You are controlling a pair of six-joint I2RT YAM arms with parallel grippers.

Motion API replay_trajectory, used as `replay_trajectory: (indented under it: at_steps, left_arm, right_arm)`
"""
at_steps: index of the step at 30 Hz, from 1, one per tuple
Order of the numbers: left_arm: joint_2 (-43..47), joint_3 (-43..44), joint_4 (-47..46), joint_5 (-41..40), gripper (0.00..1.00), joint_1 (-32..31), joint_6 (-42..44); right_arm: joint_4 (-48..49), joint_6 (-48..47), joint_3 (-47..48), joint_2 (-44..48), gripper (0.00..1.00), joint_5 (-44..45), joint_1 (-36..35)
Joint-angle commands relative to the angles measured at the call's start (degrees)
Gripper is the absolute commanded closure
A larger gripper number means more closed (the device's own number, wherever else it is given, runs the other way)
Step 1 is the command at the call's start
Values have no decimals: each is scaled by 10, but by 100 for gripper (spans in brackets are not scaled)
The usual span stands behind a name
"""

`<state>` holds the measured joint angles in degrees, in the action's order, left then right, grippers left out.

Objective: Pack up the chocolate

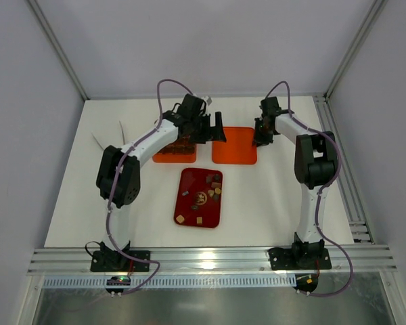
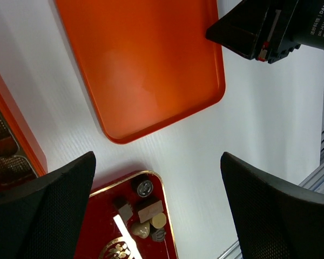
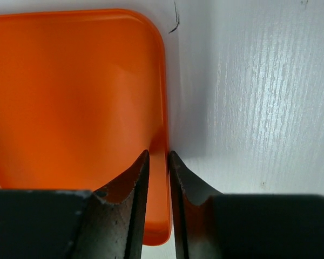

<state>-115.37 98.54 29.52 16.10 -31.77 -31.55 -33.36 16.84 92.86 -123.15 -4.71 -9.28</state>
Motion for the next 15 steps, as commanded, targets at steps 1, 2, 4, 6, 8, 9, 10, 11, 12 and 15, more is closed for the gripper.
replay_trajectory:
  at_steps: [1, 2, 4, 6, 8, 9, 10, 11, 12, 15]
  left_arm:
    - [-24, 40, -21, 9, 6, -2, 1]
    - [-31, 50, -21, 8, 6, -2, 2]
    - [-52, 67, -10, 3, 6, -1, 6]
    - [-64, 88, -4, 0, 6, -1, 10]
    - [-84, 102, 7, -8, 6, 0, 16]
    - [-90, 114, 10, -12, 6, 0, 18]
    - [-95, 119, 12, -16, 6, 3, 20]
    - [-107, 125, 18, -19, 6, 5, 21]
    - [-114, 135, 19, -19, 6, 7, 21]
    - [-133, 150, 24, -17, 6, 16, 20]
  right_arm:
    - [-13, -12, 18, -10, 77, -2, -3]
    - [-13, -14, 18, -9, 79, -2, -4]
    - [-18, -20, 23, -12, 86, -6, -4]
    - [-24, -22, 27, -11, 94, -11, 0]
    - [-22, -23, 24, -5, 96, -26, 4]
    - [-21, -23, 22, 3, 96, -32, 9]
    - [-21, -22, 22, 7, 96, -38, 13]
    - [-20, -19, 20, 12, 96, -51, 15]
    - [-18, -16, 14, 24, 96, -60, 26]
    - [2, -1, -7, 43, 96, -101, 46]
